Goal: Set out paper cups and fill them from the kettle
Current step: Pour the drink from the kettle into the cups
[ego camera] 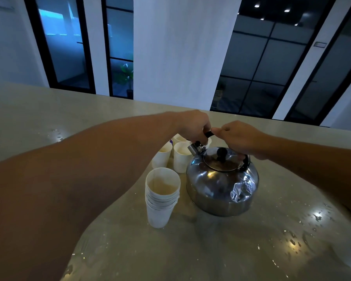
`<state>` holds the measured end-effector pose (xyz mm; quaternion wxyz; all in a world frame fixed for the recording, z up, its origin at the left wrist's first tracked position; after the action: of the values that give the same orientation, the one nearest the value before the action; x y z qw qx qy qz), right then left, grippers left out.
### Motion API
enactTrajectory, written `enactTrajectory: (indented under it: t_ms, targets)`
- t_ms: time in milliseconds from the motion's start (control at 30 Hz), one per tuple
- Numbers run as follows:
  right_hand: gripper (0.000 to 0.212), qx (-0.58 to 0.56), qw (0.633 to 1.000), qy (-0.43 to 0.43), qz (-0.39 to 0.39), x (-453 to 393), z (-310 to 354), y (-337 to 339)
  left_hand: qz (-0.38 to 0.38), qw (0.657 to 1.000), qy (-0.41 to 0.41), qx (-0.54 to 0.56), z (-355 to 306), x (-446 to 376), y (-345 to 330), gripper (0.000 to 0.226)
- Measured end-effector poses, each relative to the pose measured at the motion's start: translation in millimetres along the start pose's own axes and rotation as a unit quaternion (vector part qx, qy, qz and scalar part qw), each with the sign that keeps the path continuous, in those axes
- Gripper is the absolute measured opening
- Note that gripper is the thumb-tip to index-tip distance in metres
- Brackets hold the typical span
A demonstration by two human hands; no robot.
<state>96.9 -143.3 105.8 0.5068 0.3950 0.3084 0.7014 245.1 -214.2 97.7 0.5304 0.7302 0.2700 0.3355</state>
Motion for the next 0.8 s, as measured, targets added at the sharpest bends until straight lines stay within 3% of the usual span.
enactTrajectory:
  t_ms: [500,800]
  targets:
    - [0.039,0.075,0.997,-0.028,0.009,-13.1,22.1,12.2,-0.021,1.0,-0.005,0.015,15.9,-10.4,-2.5,0.014]
    - [0.043,0.091,0.995,-0.044,0.018,-22.2,18.9,13.2,-0.017,1.0,0.002,0.026,18.8,-12.6,-6.9,0.024]
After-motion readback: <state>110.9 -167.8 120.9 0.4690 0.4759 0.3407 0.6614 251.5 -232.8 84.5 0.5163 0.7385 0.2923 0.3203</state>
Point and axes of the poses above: each hand's wrist, its own x-axis away from the middle knuckle, its own y-axis out of the back of the hand, z = x × y, the point moved 1 cm from there along -x, towards the middle knuckle, and after that the axes turned 13 degrees about z, right-handed, at the moved point
